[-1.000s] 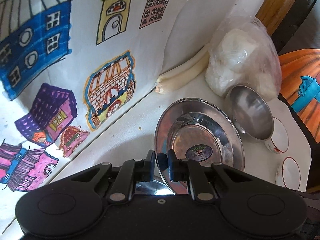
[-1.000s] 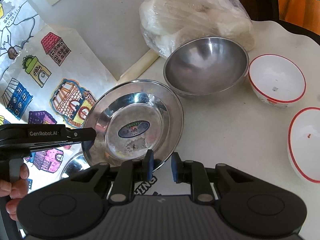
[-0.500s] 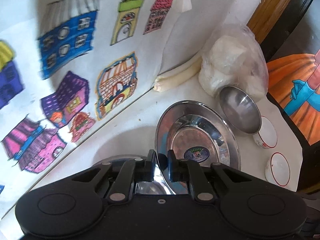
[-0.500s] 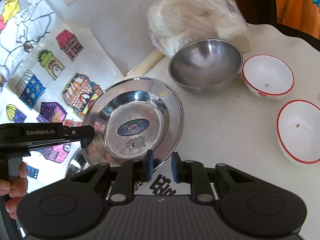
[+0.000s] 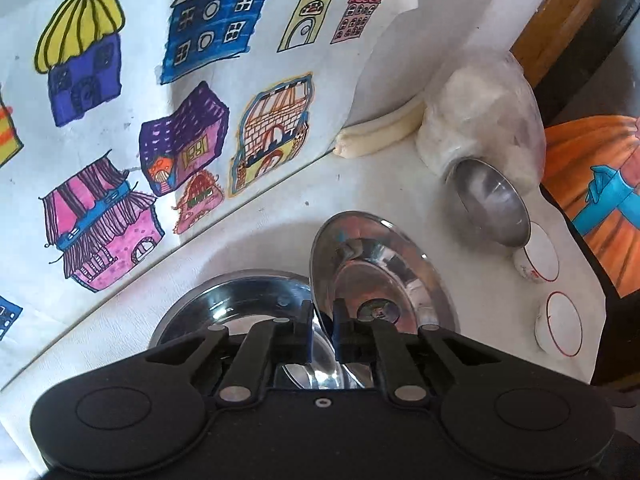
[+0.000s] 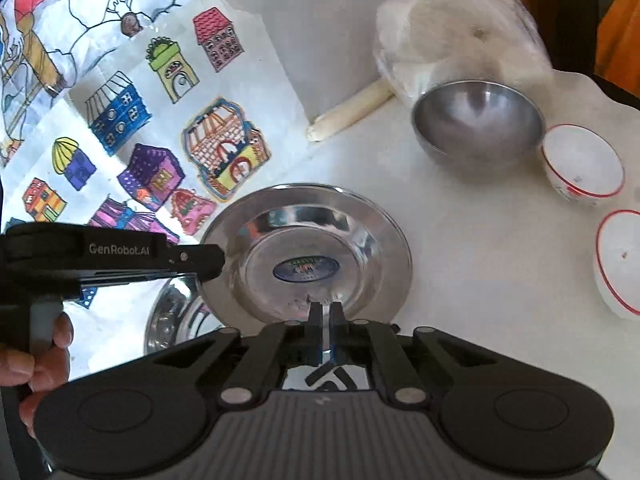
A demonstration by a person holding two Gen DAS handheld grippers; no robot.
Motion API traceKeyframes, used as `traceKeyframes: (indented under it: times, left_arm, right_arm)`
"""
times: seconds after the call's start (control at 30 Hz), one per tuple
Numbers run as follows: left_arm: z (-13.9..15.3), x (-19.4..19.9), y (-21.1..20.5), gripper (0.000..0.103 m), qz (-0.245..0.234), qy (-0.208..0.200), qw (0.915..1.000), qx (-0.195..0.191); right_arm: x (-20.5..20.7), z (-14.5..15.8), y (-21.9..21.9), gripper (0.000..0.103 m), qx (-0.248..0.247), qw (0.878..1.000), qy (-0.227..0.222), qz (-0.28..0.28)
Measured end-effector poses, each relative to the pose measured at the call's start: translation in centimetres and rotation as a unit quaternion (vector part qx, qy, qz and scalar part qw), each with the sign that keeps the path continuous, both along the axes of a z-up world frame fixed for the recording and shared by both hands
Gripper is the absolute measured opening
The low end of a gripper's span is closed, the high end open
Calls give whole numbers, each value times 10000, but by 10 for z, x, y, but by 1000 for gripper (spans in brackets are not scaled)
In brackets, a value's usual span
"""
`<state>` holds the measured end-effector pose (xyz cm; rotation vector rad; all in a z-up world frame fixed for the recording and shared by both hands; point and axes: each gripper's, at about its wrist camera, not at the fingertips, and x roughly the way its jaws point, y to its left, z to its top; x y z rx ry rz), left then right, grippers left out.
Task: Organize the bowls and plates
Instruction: 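Lift the small flat plate with both grippers and lower it onto the plate stack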
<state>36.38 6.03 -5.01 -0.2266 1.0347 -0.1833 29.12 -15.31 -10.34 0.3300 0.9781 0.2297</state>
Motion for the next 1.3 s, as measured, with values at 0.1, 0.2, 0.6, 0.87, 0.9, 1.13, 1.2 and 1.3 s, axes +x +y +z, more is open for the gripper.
traceKeyframes:
  times: [0.1,0.2,0.6,0.87,0.9,1.13,1.2,1.3]
  left_arm:
    - [-3,2,1,11,29,27,10000,19]
    - [-5,3,0,11,13,38,10000,87]
    - [-10,5,2,13,-8,97,9998,149]
    - [-4,-13,17,13,114,50,9999,96]
    - [-3,-16,21,13,135,35,9999,94]
    - [4,-38,48,13,335,-10,9994,83]
    - [4,-43,55,14,404,-4,9991,106]
    - [3,-49,64,14,482,18,9987,141]
  right_arm:
    - [-3,-8,-15,46,240,9982,223,-509]
    - [-2,-19,-28,49,309,9958,391,-762]
    - [8,-21,-28,24,371,9975,273,-538]
    - [-3,-7,-13,24,211,9991,142,-337]
    - [-5,-4,-10,24,200,9993,125,-303]
    - [-13,9,15,24,156,9999,60,-11]
    - [-14,10,23,24,149,9998,67,70]
    - [-17,11,34,24,127,9997,83,187]
